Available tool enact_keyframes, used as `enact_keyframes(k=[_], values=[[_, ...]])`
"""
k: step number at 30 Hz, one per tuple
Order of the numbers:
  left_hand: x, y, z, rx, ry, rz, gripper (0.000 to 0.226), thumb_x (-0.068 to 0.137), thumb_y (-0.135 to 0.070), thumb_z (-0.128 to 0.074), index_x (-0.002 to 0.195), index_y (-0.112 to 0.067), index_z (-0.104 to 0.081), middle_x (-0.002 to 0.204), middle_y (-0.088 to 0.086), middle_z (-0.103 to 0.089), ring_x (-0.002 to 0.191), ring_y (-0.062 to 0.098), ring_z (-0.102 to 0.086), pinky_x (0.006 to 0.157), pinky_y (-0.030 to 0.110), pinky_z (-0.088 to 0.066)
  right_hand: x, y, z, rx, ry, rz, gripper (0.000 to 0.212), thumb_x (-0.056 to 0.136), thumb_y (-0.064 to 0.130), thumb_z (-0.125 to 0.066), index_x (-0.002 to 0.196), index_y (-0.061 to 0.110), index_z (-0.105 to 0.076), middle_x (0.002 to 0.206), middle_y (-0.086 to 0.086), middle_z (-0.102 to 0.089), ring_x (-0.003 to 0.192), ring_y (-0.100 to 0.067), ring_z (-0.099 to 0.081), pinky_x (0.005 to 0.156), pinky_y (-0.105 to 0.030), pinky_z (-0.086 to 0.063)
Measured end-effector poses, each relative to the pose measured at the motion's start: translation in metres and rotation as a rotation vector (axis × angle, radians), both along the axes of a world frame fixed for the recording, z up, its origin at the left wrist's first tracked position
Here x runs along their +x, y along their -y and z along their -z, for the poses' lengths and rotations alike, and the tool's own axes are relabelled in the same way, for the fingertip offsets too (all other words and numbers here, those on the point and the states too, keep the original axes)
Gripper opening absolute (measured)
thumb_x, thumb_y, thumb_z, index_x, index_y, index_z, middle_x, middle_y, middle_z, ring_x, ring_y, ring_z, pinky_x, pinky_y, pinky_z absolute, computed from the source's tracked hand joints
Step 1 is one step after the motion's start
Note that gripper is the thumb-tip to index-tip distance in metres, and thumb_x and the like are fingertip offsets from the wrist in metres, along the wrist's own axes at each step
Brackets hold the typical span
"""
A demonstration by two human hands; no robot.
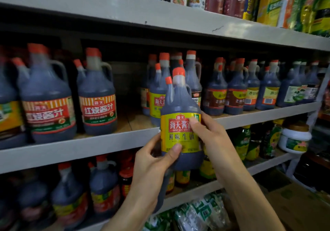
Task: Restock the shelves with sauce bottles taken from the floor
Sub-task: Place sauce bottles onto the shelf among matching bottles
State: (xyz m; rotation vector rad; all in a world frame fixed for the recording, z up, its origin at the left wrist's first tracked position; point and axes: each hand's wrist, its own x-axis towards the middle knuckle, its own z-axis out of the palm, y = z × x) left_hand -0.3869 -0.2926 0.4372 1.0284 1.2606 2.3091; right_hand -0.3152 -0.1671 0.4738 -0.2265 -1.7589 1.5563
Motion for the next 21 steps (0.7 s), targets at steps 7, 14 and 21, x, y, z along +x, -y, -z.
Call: enact_keyframes(k=[7,14,21], values=[[-0.008,0.026,0.001,-0.072,-0.038,-0.181,0.036,0.070,-0.024,-0.075,0.106,-0.018,-0.069,0.093,-0.002,-0.078,0.085,0.010,-0.073,0.065,0.016,-0.054,-0.026,0.017,-0.042,0.214,0.189,-0.132,0.053,0.075,0.010,-0.085,0.113,0.032,-0.055,0.107,0.009,-0.071,0.095,-0.009,-0.071,0.083,-0.027,-0.059],[-0.023,0.051,-0.006,-0.133,0.167,-0.219,0.027,0.087,-0.026,-0.059,0.111,-0.018,-0.067,0.090,0.001,-0.077,0.087,0.027,-0.074,0.073,0.032,-0.061,-0.040,0.018,-0.072,0.167,0.003,-0.143,0.051,0.068,0.003,-0.086,0.114,0.016,-0.068,0.093,0.002,-0.077,0.078,-0.008,-0.074,0.063,-0.019,-0.055],[-0.036,0.077,-0.003,-0.311,0.146,-0.275,0.021,0.097,-0.001,-0.047,0.094,-0.002,-0.067,0.060,0.004,-0.060,0.058,0.035,-0.070,0.045,0.025,-0.052,-0.091,0.017,-0.072,0.159,-0.048,-0.096,0.078,0.067,0.000,-0.087,0.137,0.014,-0.055,0.115,-0.001,-0.072,0.097,-0.013,-0.072,0.080,-0.025,-0.058]])
